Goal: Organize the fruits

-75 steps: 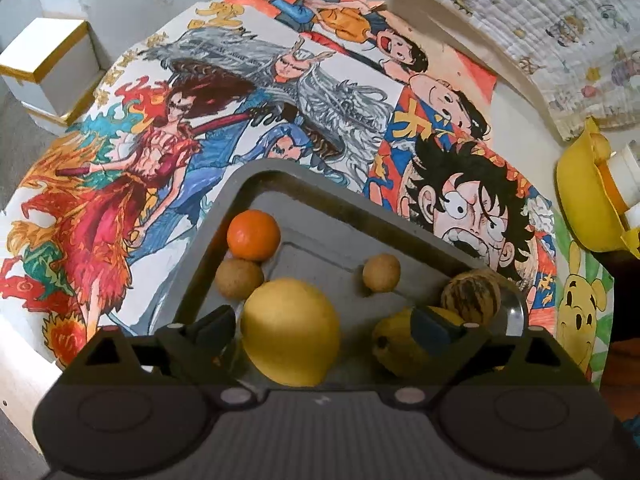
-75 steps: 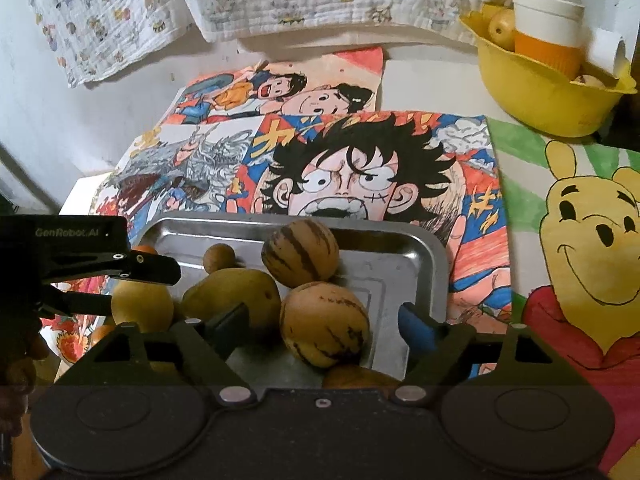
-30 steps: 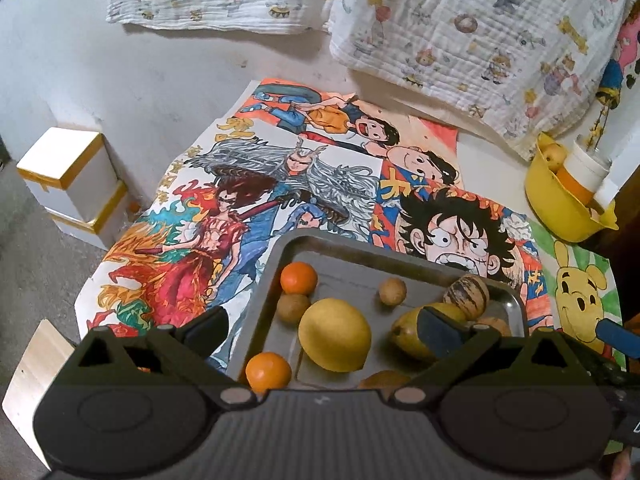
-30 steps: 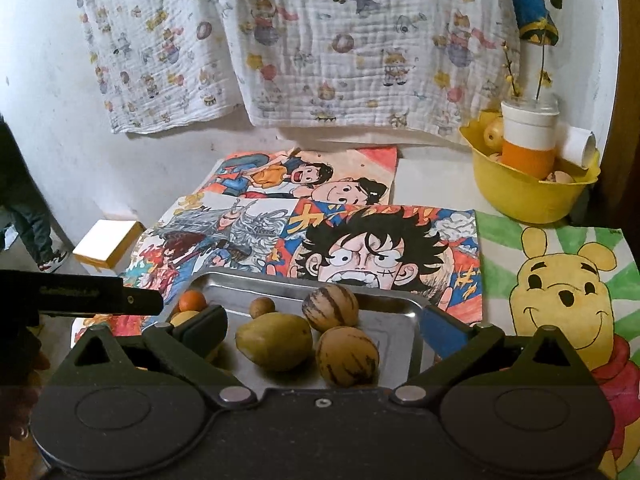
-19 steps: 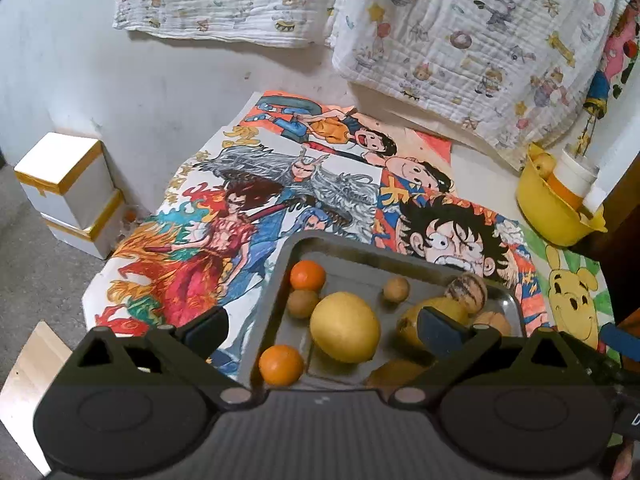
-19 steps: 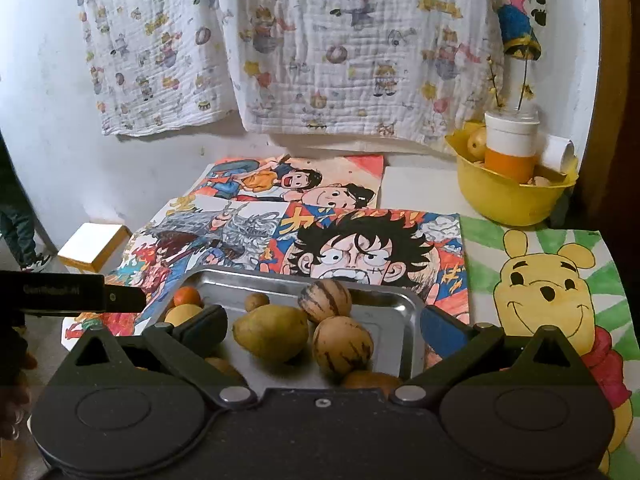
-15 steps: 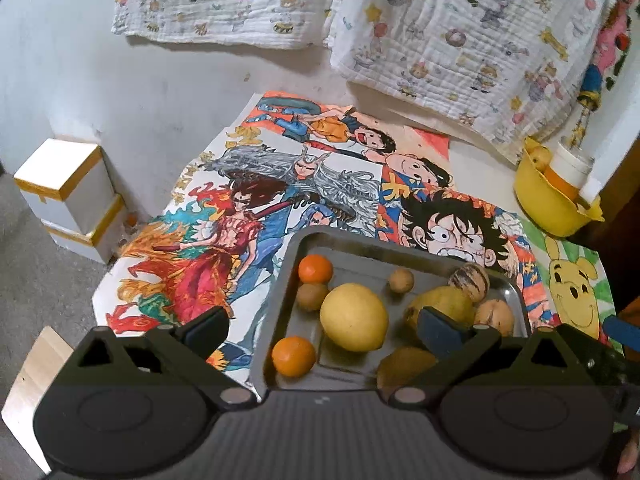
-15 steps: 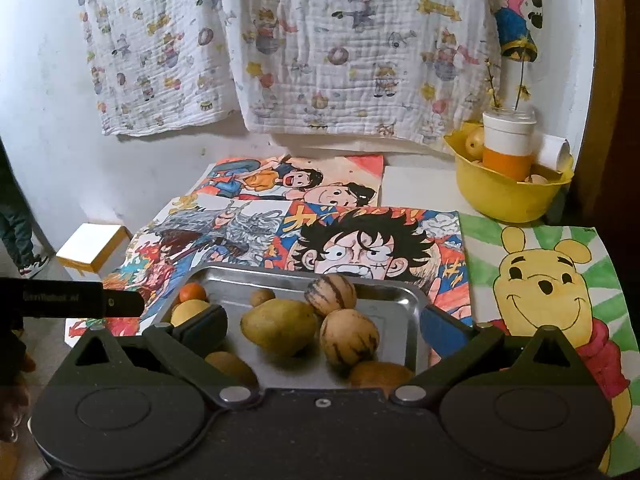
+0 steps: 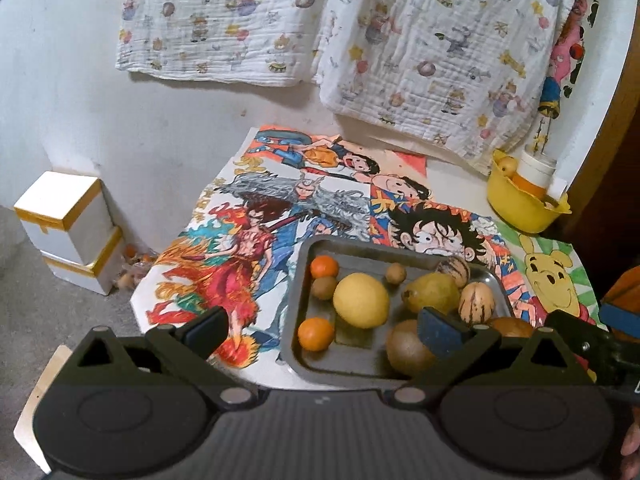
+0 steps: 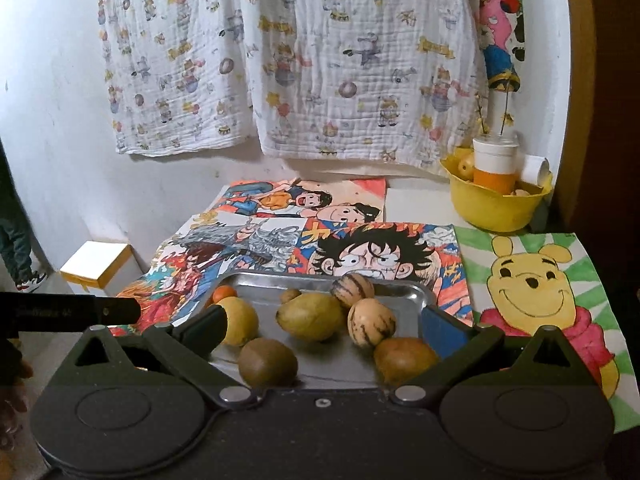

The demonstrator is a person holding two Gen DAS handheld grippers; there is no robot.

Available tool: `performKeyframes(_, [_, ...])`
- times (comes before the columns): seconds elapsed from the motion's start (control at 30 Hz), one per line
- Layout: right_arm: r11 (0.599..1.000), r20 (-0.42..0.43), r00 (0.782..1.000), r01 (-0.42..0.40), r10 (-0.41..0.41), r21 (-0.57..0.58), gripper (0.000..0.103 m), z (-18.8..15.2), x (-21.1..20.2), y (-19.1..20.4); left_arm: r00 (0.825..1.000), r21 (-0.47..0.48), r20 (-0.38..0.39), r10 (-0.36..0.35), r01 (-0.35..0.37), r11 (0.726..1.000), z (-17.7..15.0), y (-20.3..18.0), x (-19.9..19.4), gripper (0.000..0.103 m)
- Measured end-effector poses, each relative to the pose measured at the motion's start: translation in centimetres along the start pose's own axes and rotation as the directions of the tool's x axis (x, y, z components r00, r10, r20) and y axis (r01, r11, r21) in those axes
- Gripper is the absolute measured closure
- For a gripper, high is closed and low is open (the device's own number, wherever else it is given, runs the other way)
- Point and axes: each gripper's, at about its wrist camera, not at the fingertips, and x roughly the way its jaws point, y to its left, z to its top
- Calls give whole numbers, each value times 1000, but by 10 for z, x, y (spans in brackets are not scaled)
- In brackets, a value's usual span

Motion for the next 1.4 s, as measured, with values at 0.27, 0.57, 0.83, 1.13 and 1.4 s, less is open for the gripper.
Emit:
performKeyframes(0.27, [999, 23, 1000, 16, -15, -29, 1, -13, -21, 14, 1000, 45, 20, -8, 7, 999, -11, 6, -23, 1])
performKeyframes(0.57, [999, -17, 1000, -3, 3, -44, 1, -24, -33, 19, 999, 79, 40, -11, 7, 997, -22, 14, -39, 1])
performKeyframes(0.83, [999, -60, 998, 10, -13, -47, 1, -31, -32, 21, 999, 112, 47, -2, -3, 994, -33, 19, -44, 1])
performKeyframes(1.13, [999, -79, 997, -7, 3, -43, 1, -31, -29, 25, 999, 138, 33, 6, -10, 990, -41, 21, -44, 1])
performKeyframes(1.4, [999, -96, 995, -5, 1, -41, 1, -34, -29, 30, 1000, 140, 20, 3, -6, 990, -45, 24, -44, 1])
